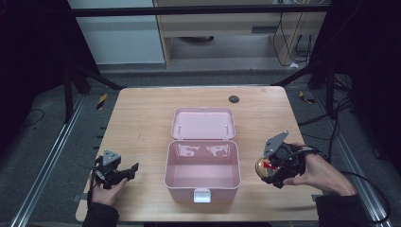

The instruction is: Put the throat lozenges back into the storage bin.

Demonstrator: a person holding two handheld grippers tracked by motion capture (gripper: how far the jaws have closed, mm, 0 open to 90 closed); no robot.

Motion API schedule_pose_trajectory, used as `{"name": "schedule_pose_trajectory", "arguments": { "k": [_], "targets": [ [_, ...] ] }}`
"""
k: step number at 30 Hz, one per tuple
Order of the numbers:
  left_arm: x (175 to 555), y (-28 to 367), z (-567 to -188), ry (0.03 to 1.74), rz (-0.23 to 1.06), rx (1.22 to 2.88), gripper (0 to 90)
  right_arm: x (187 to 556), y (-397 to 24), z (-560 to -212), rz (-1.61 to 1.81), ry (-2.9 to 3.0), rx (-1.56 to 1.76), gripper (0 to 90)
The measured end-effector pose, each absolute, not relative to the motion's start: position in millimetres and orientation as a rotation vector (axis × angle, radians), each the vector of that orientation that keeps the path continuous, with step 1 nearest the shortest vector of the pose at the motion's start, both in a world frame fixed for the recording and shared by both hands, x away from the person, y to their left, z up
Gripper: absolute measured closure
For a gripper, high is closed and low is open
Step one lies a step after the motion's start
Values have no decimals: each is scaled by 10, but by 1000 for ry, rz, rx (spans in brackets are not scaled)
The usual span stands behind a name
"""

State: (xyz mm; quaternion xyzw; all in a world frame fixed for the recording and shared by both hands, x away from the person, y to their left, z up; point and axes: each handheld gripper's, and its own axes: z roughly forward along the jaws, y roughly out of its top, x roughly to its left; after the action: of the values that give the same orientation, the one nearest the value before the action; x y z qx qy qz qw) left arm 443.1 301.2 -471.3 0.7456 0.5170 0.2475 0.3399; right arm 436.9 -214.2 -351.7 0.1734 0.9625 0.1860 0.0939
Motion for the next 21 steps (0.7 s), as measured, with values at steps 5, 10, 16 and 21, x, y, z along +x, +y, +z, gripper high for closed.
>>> {"name": "schedule_pose_trajectory", "arguments": {
  "k": [5,10,16,21],
  "targets": [
    [4434,3002,-4718,1342,641,1948,244,4389,-2107,-3382,561,2848,498,207],
    [4436,2997,-4722,1340,636,1951,244,4411,-2044,-3253,575,2838,482,207],
    [4439,2992,-4724,1338,633,1953,244,4431,-1970,-3154,586,2832,462,207],
    [4440,2987,-4726,1337,633,1956,245,4449,-1896,-3078,588,2835,453,207]
  ]
}}
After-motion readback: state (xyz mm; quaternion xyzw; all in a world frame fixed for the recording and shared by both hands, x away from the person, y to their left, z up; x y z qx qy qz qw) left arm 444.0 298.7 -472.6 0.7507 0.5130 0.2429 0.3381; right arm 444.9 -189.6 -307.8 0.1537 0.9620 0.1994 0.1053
